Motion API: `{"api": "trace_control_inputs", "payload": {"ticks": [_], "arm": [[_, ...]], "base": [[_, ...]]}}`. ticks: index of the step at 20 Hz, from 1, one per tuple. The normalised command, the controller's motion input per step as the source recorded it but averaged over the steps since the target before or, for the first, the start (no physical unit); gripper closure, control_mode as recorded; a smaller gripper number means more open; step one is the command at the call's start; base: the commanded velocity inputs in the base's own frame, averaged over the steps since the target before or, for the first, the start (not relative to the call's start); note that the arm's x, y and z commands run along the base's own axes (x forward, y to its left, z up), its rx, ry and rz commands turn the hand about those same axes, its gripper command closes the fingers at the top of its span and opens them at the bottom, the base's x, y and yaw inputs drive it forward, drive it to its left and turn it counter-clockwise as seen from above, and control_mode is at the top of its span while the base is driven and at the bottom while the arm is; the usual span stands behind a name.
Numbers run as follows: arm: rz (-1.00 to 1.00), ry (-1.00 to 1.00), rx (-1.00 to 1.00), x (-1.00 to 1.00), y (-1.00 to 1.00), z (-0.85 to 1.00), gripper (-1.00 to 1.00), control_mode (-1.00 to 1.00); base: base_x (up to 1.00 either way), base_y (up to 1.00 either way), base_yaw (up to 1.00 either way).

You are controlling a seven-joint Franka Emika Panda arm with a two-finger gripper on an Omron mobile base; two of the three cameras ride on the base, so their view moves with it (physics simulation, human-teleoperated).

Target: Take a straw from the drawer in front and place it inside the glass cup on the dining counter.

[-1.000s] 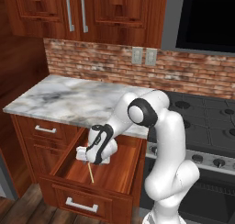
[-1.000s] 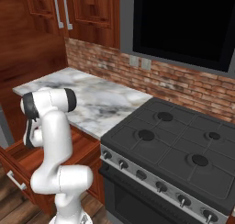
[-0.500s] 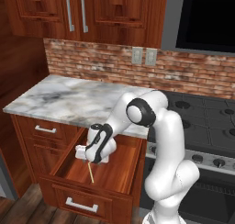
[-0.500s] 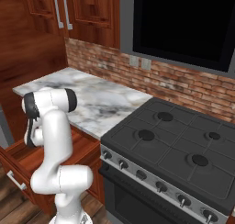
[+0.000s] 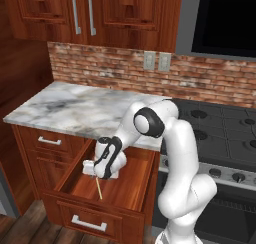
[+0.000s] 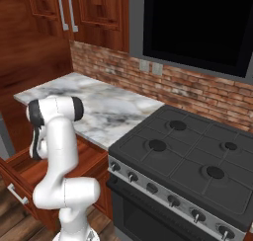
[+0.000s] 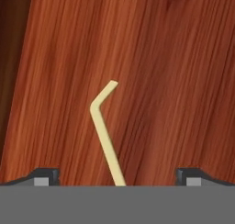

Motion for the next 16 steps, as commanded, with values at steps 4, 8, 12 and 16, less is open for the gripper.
{"api": "trace_control_inputs", "payload": {"ticks": [4,8,12,16], "arm": [[0.0,0.0,-0.01,0.02,0.01,-0.23,-1.0,-1.0],[0.0,0.0,0.0,0.04,0.1,-0.11,-1.0,-1.0],[0.0,0.0,0.0,0.07,0.1,-0.11,-1.0,-1.0],[0.0,0.0,0.0,0.04,0.12,-0.18,-1.0,-1.0]], "base": [[0.0,0.0,0.0],[0.0,0.0,0.0],[0.0,0.0,0.0],[0.0,0.0,0.0]]}}
